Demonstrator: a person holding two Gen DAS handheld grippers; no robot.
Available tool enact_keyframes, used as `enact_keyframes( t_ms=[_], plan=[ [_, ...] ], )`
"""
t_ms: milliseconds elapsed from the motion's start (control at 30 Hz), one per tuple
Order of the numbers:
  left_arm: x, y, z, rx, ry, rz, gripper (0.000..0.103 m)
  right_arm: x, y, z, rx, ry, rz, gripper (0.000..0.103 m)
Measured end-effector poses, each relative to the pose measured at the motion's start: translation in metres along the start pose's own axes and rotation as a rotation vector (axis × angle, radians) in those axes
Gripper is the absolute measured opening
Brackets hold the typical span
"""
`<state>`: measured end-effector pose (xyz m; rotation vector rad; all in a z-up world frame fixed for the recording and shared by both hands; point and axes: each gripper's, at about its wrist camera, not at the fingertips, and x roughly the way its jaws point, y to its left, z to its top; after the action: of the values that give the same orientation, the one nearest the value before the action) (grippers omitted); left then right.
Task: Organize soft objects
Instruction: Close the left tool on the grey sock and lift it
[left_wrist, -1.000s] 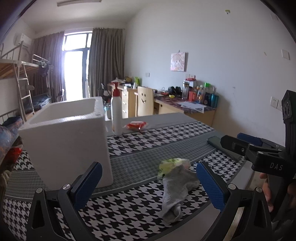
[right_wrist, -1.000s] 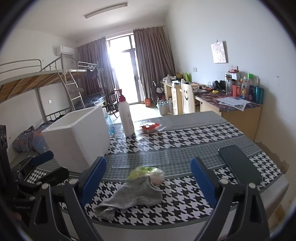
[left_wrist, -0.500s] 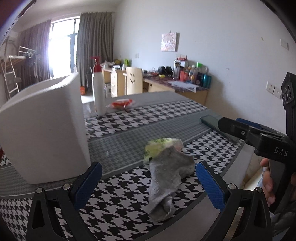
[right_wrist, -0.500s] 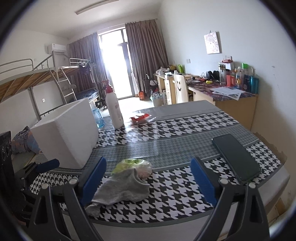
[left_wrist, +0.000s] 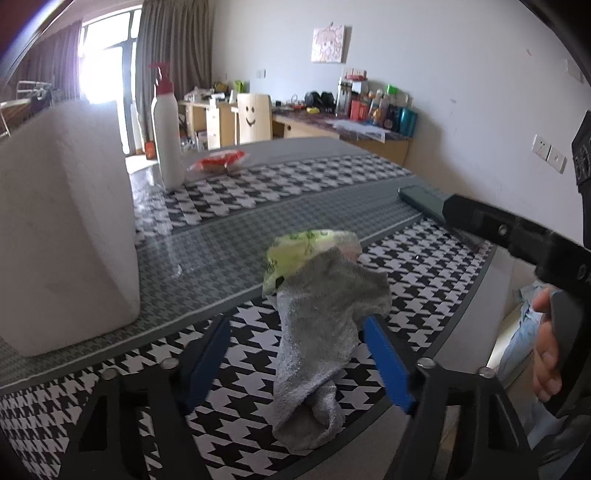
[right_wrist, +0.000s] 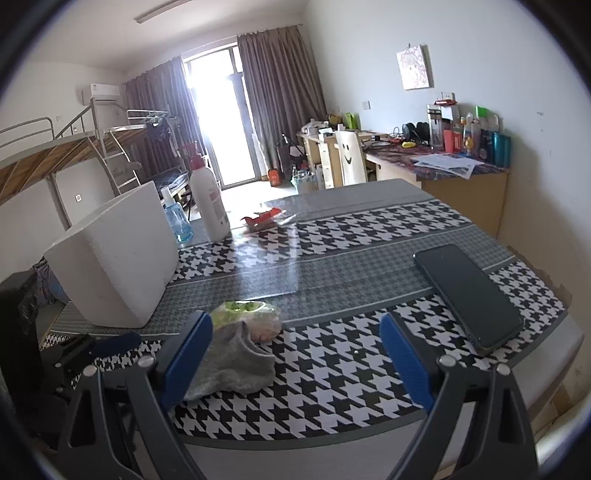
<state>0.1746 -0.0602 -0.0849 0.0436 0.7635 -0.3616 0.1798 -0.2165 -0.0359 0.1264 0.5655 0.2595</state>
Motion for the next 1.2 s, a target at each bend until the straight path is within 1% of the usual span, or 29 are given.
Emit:
enact_keyframes(
  t_ms=[67,133,267,367,433,500,633,667,733,833,1033,1100,1200],
  plan=[
    [0.003,-0.001,-0.001,0.003,0.012,-0.001,0.069,0.002,-0.001,0.0,0.003,0.0,0.006,0.094],
    [0.009,-0.002,-0.002,0.006,0.03,-0.003,0.064,0.003,-0.001,0.0,0.003,0.003,0.008,0.094],
    [0.017,-0.003,-0.003,0.003,0.059,-0.007,0.058,0.007,-0.003,-0.002,0.009,0.01,0.014,0.094],
    [0.021,-0.007,-0.004,0.017,0.073,-0.006,0.052,0.009,-0.005,-0.003,0.015,0.015,0.021,0.094],
    [0.024,-0.008,-0.005,0.024,0.084,-0.001,0.042,0.01,-0.005,-0.004,0.018,0.018,0.024,0.094],
    [0.025,-0.009,-0.005,0.034,0.089,0.011,0.039,0.011,-0.006,-0.005,0.02,0.021,0.029,0.094],
    [0.025,-0.01,-0.005,0.041,0.092,0.03,0.03,0.01,-0.007,-0.005,0.024,0.02,0.039,0.094],
    [0.025,-0.009,-0.006,0.041,0.091,0.03,0.028,0.009,-0.007,-0.005,0.025,0.02,0.04,0.094],
    [0.025,-0.01,-0.006,0.043,0.09,0.03,0.021,0.009,-0.008,-0.006,0.026,0.02,0.043,0.094],
    [0.024,-0.013,-0.006,0.057,0.088,0.01,0.013,0.009,-0.008,-0.006,0.027,0.02,0.044,0.094],
    [0.004,-0.02,-0.002,0.102,0.019,-0.044,0.011,0.004,-0.008,-0.006,0.026,0.01,0.046,0.094],
    [-0.001,-0.019,0.0,0.102,0.005,-0.044,0.011,0.003,-0.007,-0.005,0.024,0.006,0.047,0.094],
    [-0.009,-0.013,0.002,0.085,-0.013,-0.025,0.011,0.003,-0.005,-0.005,0.024,0.004,0.053,0.094]
  ],
)
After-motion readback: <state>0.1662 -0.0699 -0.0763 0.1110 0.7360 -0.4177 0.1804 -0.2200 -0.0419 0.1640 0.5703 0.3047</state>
